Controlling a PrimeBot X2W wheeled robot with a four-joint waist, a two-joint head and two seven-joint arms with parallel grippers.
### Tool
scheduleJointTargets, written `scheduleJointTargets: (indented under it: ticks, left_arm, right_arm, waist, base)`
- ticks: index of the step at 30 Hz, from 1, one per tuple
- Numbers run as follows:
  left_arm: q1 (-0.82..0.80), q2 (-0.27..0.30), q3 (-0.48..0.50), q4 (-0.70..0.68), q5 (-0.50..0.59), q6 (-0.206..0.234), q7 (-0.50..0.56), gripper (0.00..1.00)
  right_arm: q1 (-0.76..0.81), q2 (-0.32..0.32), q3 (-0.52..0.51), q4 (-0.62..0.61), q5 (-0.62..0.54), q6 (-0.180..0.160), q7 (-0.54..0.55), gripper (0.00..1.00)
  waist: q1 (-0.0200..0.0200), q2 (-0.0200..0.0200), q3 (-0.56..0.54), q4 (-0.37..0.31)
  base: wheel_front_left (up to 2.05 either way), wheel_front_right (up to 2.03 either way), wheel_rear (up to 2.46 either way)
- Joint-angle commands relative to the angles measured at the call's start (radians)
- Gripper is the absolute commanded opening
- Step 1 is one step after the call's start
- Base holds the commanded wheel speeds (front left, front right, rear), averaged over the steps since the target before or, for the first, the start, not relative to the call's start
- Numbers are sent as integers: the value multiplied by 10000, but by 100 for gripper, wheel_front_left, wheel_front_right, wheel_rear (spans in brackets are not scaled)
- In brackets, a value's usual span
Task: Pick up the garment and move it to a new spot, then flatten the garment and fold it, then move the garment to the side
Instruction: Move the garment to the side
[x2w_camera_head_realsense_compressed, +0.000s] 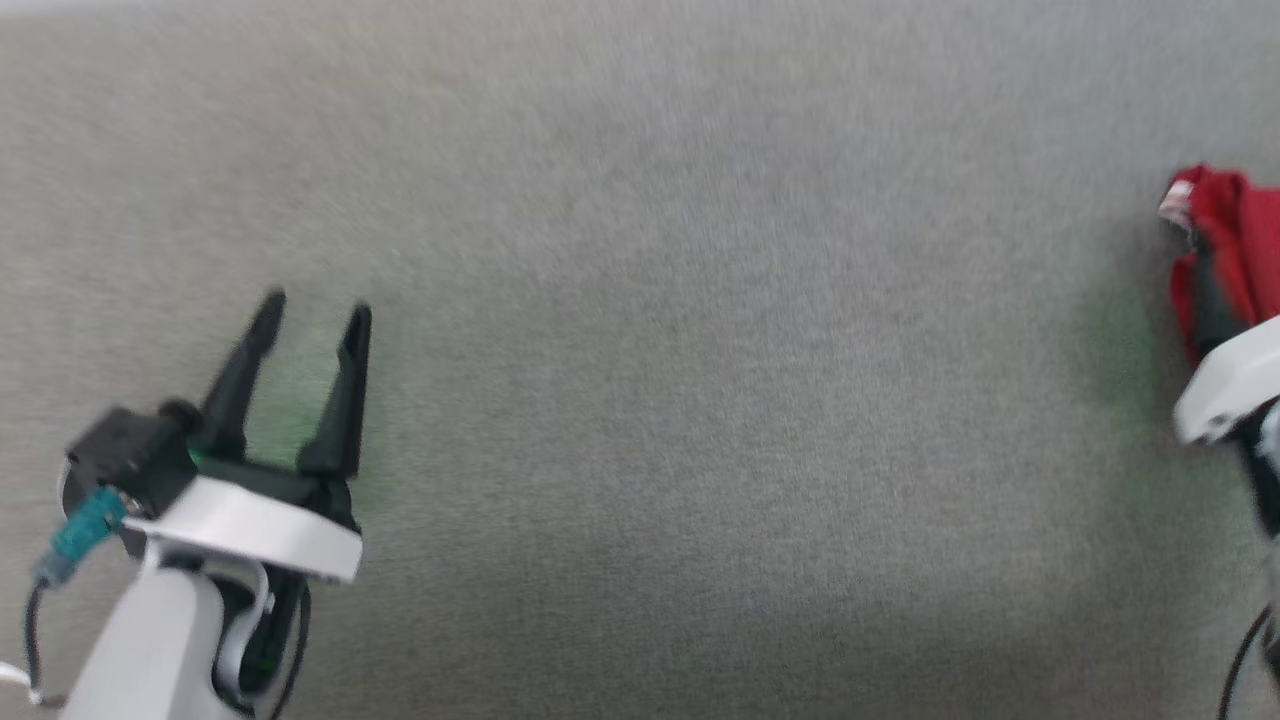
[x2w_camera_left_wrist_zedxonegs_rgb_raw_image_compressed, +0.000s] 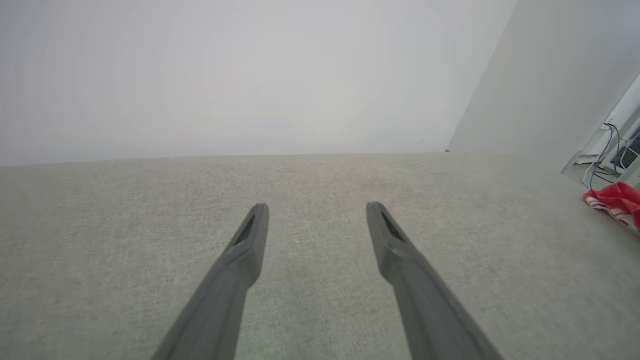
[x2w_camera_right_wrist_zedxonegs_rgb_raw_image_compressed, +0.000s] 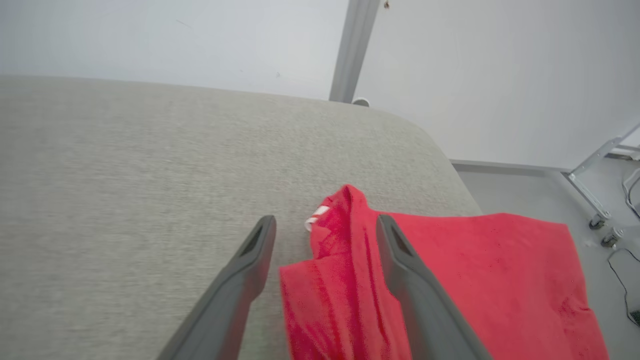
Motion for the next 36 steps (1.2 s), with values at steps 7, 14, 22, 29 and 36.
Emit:
scheduleJointTargets:
  ticks: [7, 14, 22, 29, 36]
  left_arm:
    - [1185, -451, 453, 795, 7, -18, -49, 100]
    - [2208, -518, 924, 904, 55, -18, -49, 100]
    - [2755, -693, 1316, 687, 196, -18, -49, 100]
    - [3464, -955, 1718, 26, 278, -18, -49, 100]
    - [4287, -1121, 2179, -844, 554, -18, -48, 100]
  right_arm:
    - [1328, 556, 1667, -552, 799, -26, -618, 100]
    - [2156, 937, 2686, -1060, 1627, -26, -994, 100]
    - [3042, 1113, 2427, -1920, 1848, -25, -1386, 100]
    - [4087, 1326, 1710, -3119, 1955, -23, -1058, 100]
    - [5000, 1550, 1069, -4309, 1848, -20, -500, 100]
  waist:
    - [0, 0, -1893, 863]
    - [0, 0, -2768, 972]
    - [0, 0, -3167, 980]
    - [0, 0, -3424, 988]
    - [0, 0, -3551, 1000]
  base:
    - [0, 0, 0]
    - [0, 0, 0]
    - [0, 0, 0]
    - [0, 0, 0]
    - [0, 0, 0]
